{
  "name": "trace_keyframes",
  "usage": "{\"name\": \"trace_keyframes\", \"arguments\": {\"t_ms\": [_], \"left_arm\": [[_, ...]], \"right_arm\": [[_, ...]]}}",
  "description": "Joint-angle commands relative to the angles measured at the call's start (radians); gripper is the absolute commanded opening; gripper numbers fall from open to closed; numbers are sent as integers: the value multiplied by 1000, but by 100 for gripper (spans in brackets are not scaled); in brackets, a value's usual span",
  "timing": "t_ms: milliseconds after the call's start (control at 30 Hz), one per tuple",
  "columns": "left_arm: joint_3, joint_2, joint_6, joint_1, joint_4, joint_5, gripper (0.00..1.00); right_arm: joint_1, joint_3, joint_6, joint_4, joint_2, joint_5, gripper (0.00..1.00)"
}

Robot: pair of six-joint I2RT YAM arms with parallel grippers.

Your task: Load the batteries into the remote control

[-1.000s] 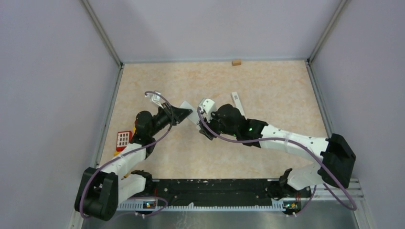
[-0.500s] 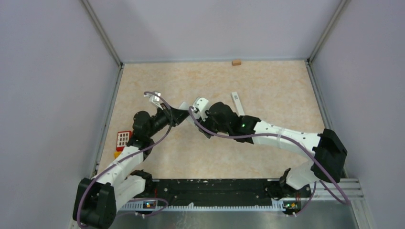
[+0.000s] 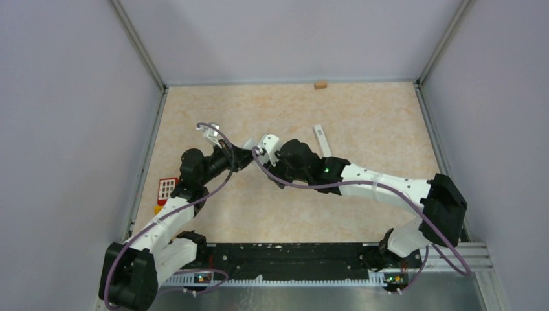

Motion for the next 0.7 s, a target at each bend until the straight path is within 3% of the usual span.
{"name": "trace_keyframes", "arguments": {"t_ms": [0, 433, 667], "left_arm": [[44, -27, 0, -1, 44, 33, 0], [74, -38, -32, -1, -21, 121, 0], [81, -44, 15, -1, -57, 125, 0]], "right_arm": [[14, 60, -1, 12, 19, 26, 41], [15, 177, 130, -64, 90, 126, 43], [14, 180, 138, -70, 89, 97, 43]]}}
